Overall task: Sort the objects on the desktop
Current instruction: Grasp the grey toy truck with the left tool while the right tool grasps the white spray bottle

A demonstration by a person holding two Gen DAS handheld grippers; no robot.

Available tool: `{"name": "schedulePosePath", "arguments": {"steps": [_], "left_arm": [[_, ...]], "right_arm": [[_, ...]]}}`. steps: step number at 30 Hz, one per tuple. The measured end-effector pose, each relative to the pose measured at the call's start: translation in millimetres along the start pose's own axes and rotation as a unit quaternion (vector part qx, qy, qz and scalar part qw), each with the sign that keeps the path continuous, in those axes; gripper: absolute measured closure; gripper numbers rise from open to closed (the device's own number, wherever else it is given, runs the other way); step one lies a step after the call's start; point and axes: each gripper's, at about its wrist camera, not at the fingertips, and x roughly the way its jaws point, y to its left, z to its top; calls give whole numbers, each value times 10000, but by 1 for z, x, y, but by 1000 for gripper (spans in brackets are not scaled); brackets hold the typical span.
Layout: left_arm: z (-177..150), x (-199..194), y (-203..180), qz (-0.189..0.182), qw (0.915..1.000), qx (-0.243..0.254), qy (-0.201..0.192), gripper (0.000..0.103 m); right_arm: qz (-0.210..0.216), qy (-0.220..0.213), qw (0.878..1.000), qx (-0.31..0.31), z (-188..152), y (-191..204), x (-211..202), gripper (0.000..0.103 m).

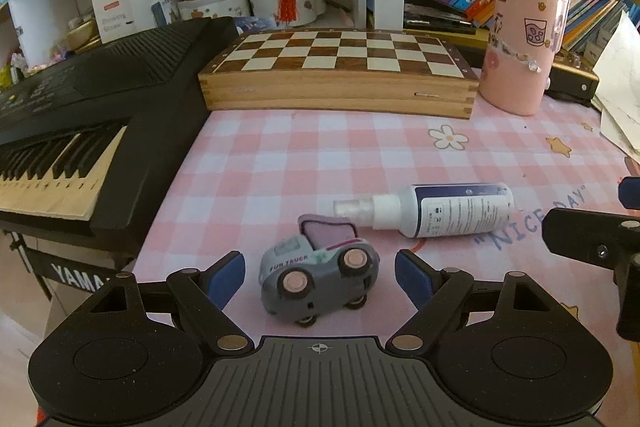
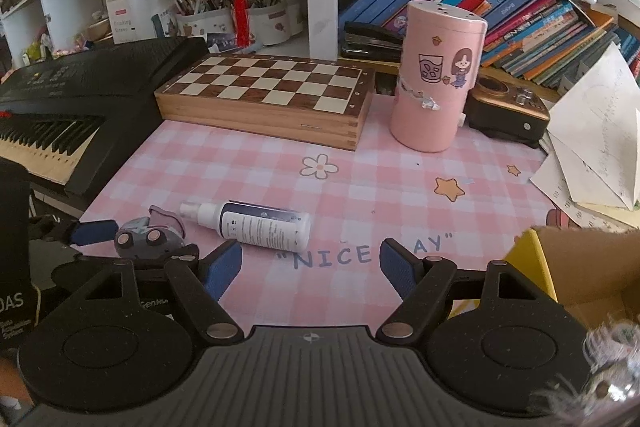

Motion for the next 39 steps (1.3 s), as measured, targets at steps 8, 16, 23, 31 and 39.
{"name": "schedulePosePath", "arguments": {"steps": [8,16,23,31,39], "left_arm": [[-4,6,3,-18,10000,-37,4,40],[-12,-28,26,-184,9991,-362,-86,40],[-28,-68,51,-222,9960,-853,-137,40],[-45,-98,62,-137,9932,-1153,-62,40],[-44,-111,64,-53,9936,-1115,-168,40]], "right_arm": [[65,79,9996,-270,5,5,14,28],[207,137,9960,-853,12,17,35,28],[489,293,9830,-1743,21,39,70,28],[1056,970,9497,-2783,32,50,105,32],[1232,1288,9659,-1881,34,29,107,73]]}}
